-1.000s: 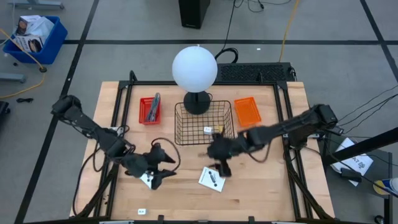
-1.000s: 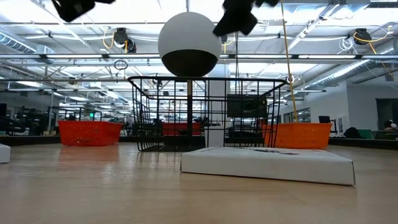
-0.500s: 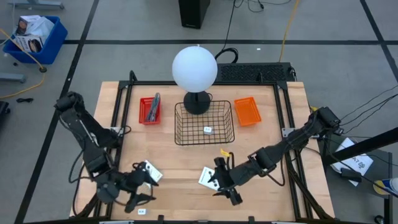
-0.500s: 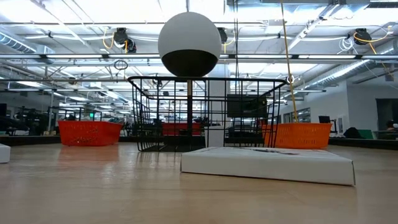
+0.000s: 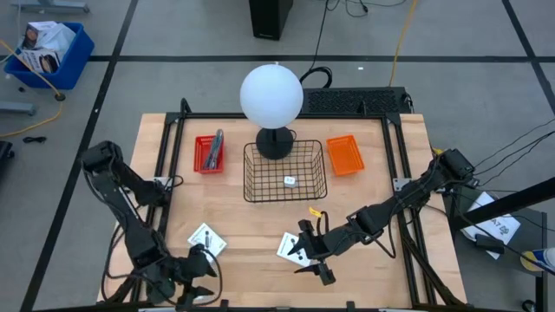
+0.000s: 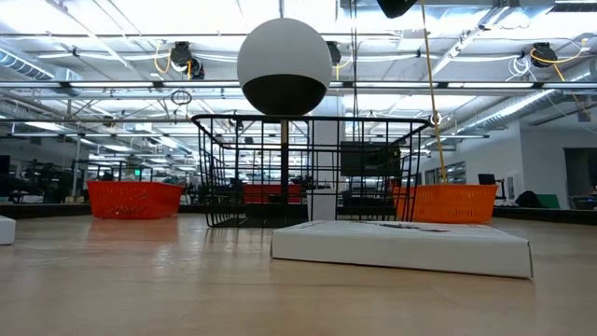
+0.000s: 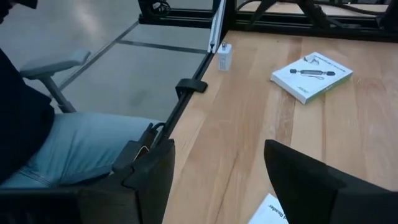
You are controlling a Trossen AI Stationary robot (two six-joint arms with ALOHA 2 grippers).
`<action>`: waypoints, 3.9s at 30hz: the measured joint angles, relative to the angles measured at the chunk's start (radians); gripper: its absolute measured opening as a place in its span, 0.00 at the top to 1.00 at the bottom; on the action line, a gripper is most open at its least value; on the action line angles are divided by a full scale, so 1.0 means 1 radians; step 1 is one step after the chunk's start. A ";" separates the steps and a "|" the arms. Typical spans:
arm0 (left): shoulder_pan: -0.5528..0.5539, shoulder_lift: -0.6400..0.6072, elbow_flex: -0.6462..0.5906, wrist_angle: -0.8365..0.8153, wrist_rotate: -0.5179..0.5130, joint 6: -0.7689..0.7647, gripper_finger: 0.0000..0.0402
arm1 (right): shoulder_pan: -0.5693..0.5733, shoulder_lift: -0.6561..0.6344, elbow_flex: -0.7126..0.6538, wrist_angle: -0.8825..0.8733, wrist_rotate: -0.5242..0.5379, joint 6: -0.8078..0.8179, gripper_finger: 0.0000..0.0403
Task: Pick and place items into bin
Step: Put the white charger adapter into the black wire basket
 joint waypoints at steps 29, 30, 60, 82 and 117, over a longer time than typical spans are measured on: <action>-0.049 0.018 0.000 0.053 0.065 -0.165 0.36 | 0.022 0.191 -0.001 0.317 -0.002 -0.053 0.44; -0.051 0.018 0.000 0.053 0.064 -0.177 0.36 | 0.022 0.193 -0.001 0.316 -0.002 -0.056 0.44; -0.172 0.125 0.358 -0.355 -0.222 -0.158 0.62 | -0.007 0.184 -0.001 0.281 -0.001 -0.053 0.45; -0.142 0.377 0.562 -0.707 0.012 -0.386 0.67 | -0.006 0.184 0.000 0.244 -0.001 -0.027 0.46; -0.172 0.462 0.543 -0.762 0.067 -0.503 0.43 | -0.006 0.184 0.000 0.244 -0.001 -0.027 0.47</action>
